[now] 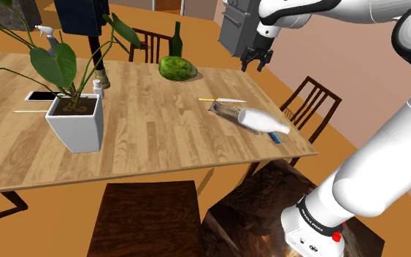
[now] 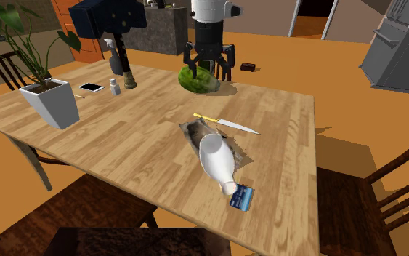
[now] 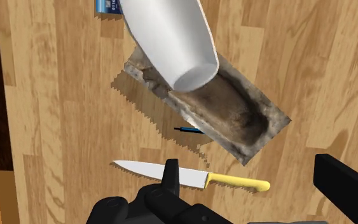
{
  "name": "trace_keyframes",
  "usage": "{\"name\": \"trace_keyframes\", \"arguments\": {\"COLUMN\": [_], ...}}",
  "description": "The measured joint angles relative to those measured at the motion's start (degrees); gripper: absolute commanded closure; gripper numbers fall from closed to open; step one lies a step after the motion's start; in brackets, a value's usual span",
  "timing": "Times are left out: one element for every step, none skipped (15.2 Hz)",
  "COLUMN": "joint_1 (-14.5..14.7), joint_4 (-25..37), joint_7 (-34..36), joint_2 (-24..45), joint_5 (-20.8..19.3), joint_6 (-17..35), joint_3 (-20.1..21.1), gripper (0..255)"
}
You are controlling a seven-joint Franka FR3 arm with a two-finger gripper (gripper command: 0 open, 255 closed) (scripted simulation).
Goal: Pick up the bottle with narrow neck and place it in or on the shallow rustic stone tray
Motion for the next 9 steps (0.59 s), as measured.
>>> {"name": "trace_keyframes", "arguments": {"joint_1": [0.0, 0.0, 0.0, 0.0, 0.1, 0.1, 0.1, 0.1, 0.1], "joint_4": [1.6, 3.1, 3.6, 3.9, 4.2, 4.3, 4.3, 4.4, 4.4], "joint_7": [-0.1, 0.2, 0.2, 0.2, 0.2, 0.2, 0.3, 0.3, 0.3], "joint_2": [-0.1, -0.4, -0.6, -0.8, -0.8, -0.8, -0.8, -0.8, -0.8], "joint_5": [-0.1, -0.2, -0.2, -0.3, -0.3, -0.3, -0.3, -0.3, -0.3], "joint_6": [-1.7, -3.4, -4.1, -4.6, -4.9, -5.0, -5.1, -5.2, -5.2], "joint_3": [0.0, 0.0, 0.0, 0.0, 0.0, 0.0, 0.0, 0.0, 0.0], "gripper": [0, 0, 0, 0, 0, 0, 0, 0, 0]}}
